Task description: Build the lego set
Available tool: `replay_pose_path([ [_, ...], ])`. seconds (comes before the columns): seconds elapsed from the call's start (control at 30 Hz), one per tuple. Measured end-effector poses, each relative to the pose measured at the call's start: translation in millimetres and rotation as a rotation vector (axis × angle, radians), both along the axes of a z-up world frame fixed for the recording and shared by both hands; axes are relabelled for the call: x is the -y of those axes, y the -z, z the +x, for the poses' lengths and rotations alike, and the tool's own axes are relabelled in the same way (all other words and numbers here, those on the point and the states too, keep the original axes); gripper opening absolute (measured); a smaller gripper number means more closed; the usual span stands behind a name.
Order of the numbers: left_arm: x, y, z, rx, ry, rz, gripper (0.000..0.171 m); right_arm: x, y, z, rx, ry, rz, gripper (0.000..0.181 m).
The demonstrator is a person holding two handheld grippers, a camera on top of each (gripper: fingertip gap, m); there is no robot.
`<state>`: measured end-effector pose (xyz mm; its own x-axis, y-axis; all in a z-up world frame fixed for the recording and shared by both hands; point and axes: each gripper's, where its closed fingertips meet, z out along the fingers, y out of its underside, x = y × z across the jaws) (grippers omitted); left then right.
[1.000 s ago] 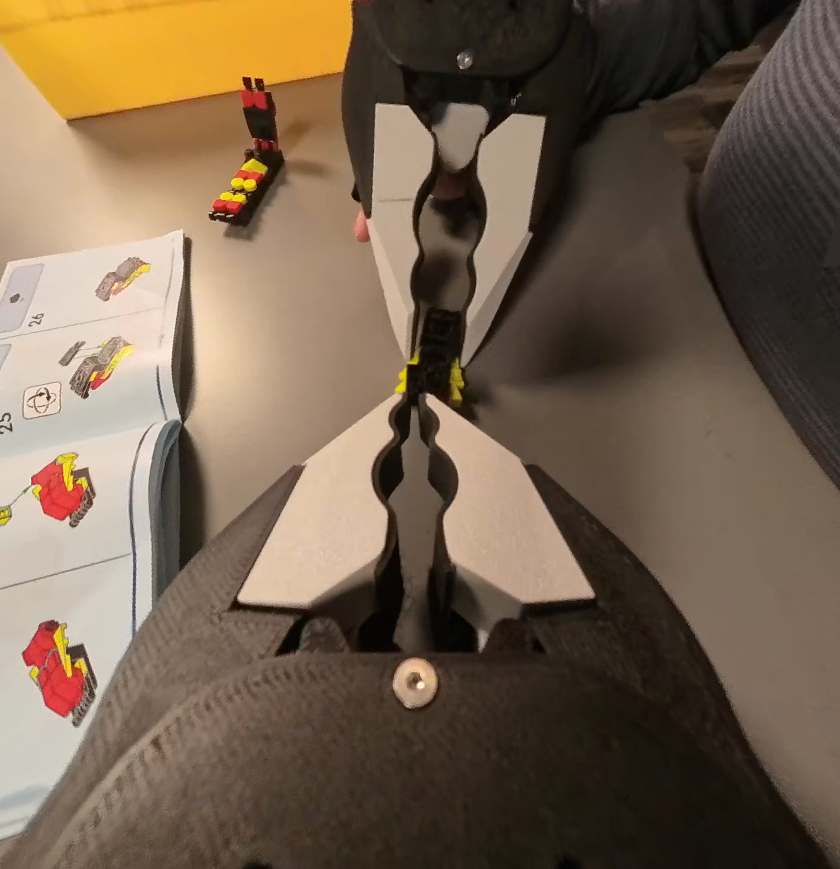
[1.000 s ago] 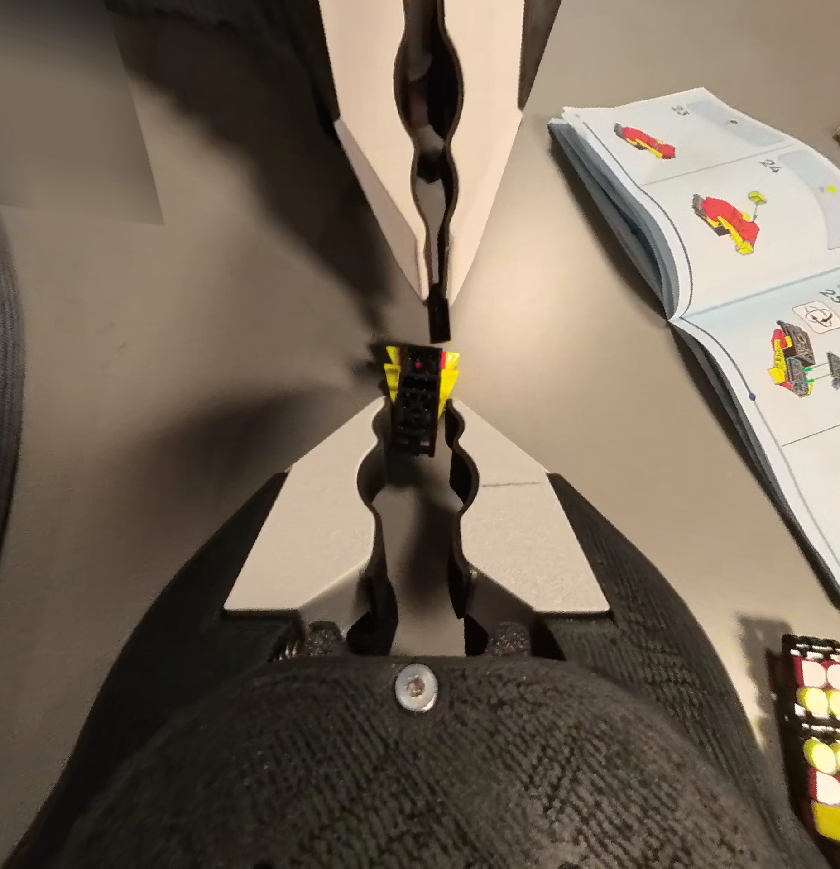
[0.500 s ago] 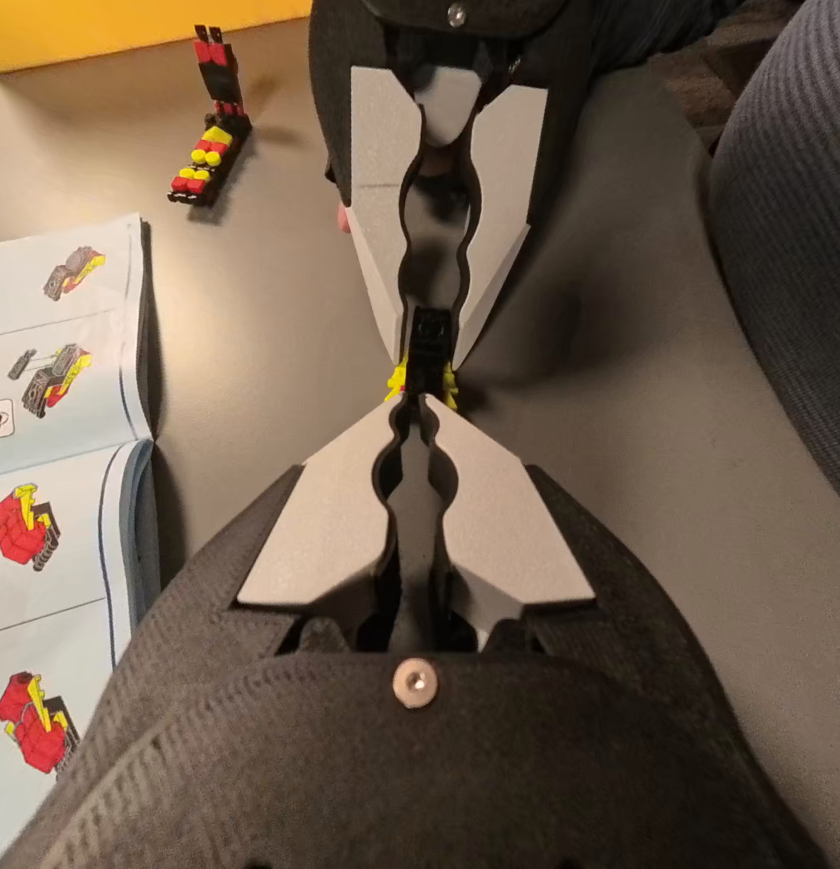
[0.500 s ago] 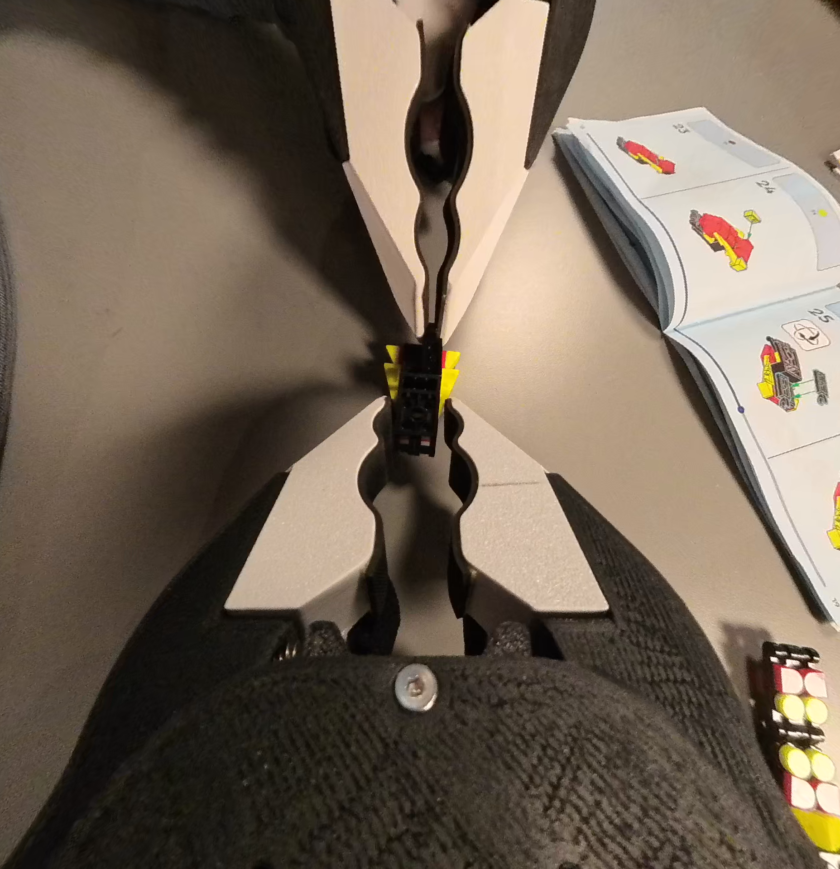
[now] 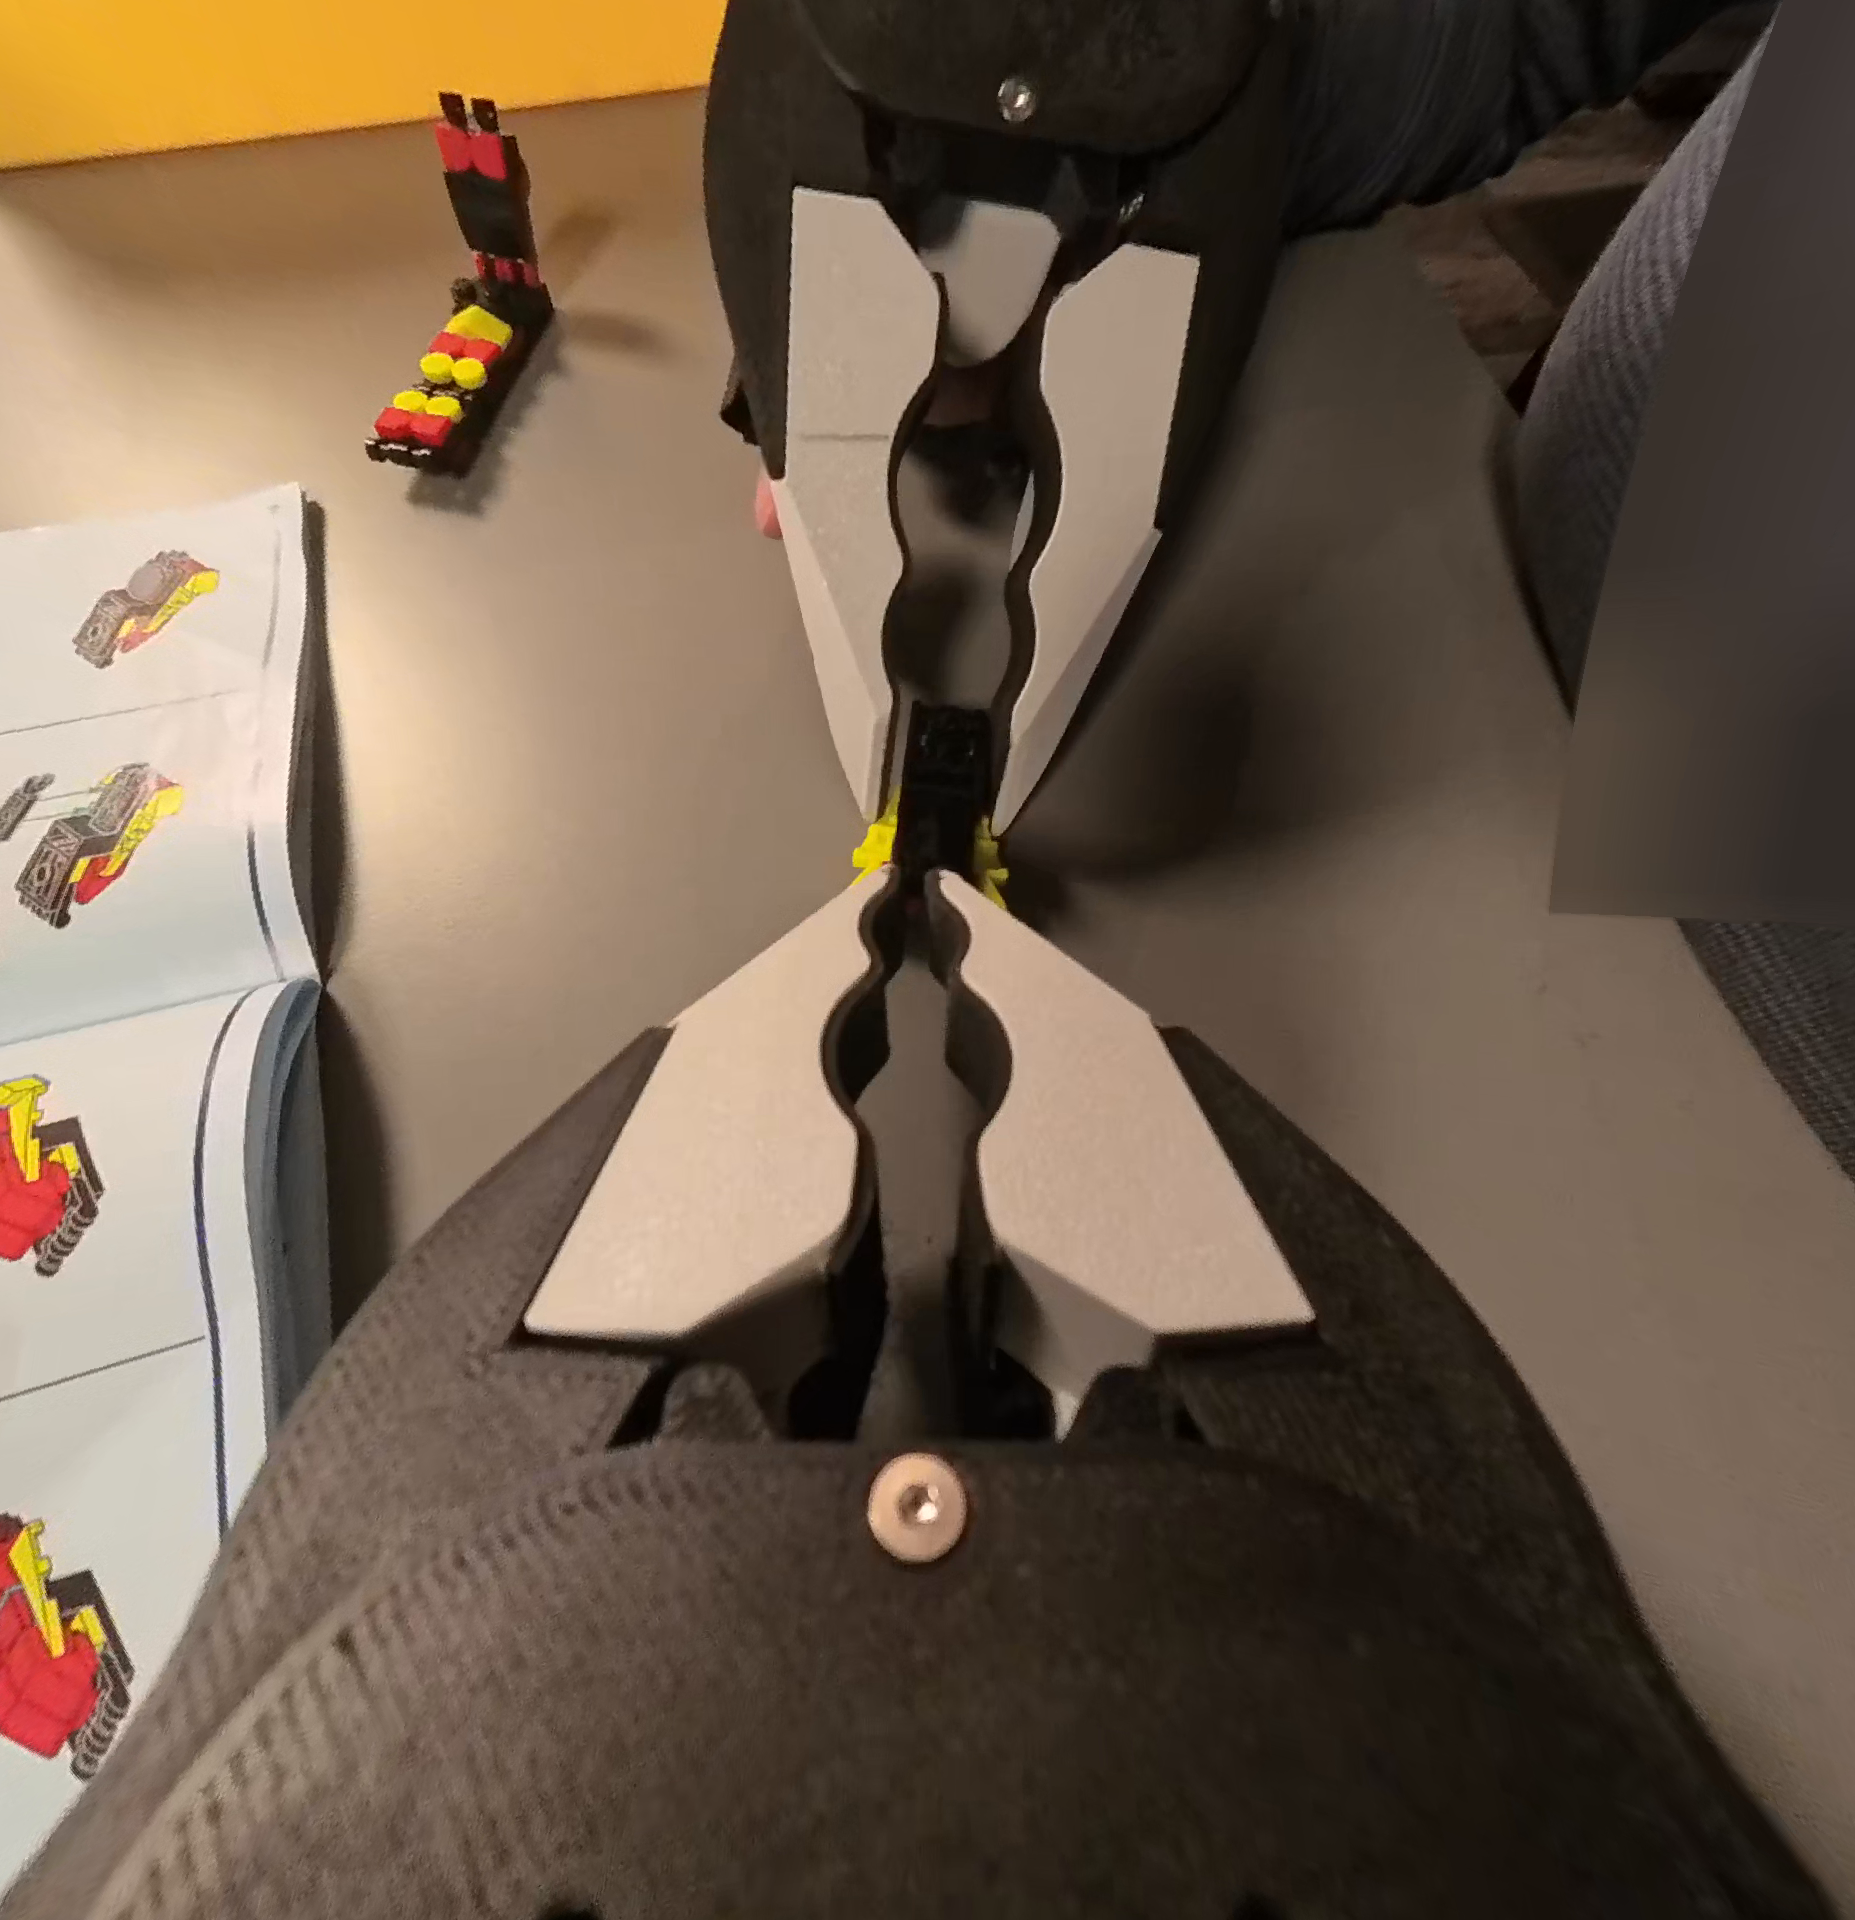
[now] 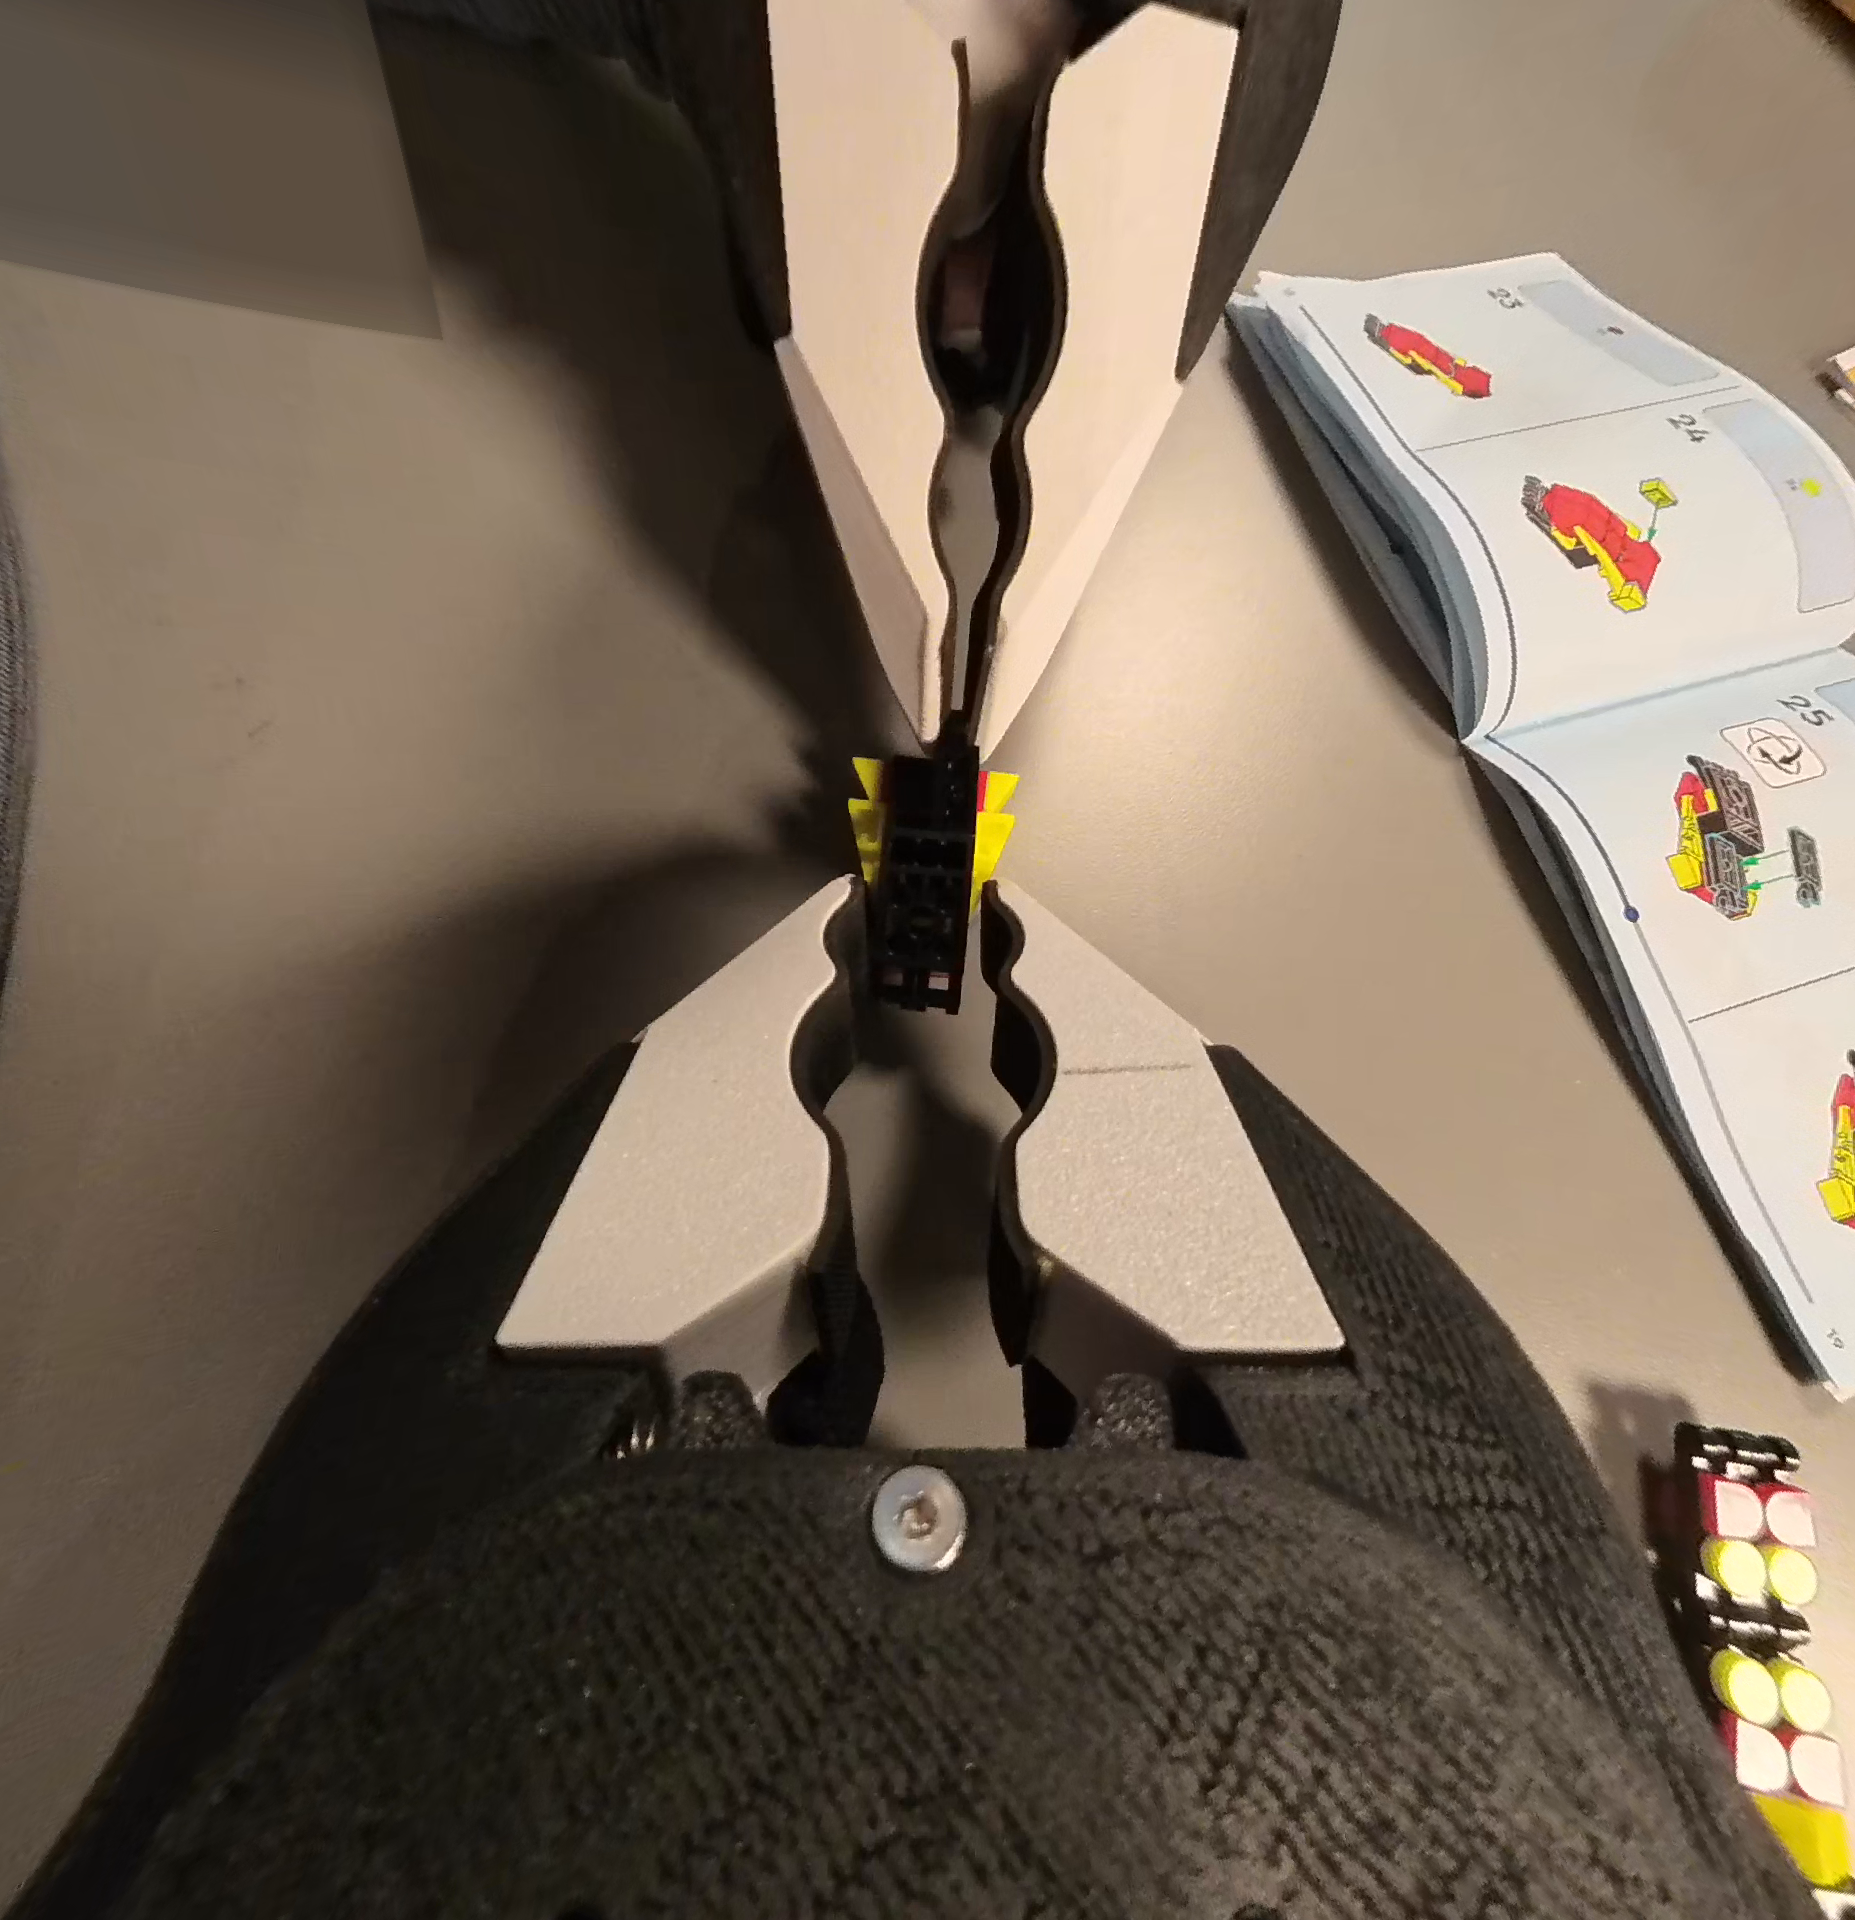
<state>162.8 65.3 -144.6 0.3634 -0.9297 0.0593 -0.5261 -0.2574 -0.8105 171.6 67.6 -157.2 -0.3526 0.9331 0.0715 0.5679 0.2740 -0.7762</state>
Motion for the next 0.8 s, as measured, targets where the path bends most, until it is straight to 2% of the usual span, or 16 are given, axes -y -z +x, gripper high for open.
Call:
replay_pose_path([
  [0.23, 2.2, 3.2, 0.0, -0.018, 0.013, 0.0, 0.003, 0.2, 0.7, 0.5, 0.006, -0.003, -0.004, 0.019],
  [0.63, 2.5, 3.1, -0.2, -0.009, 0.007, -0.01, 0.014, -0.4, 0.7, 0.1, 0.007, 0.002, -0.012, 0.019],
  [0.8, 4.2, -1.3, -2.6, -0.011, 0.007, 0.073, 0.034, -2.7, -3.7, 1.0, -0.001, 0.016, -0.046, 0.019],
])
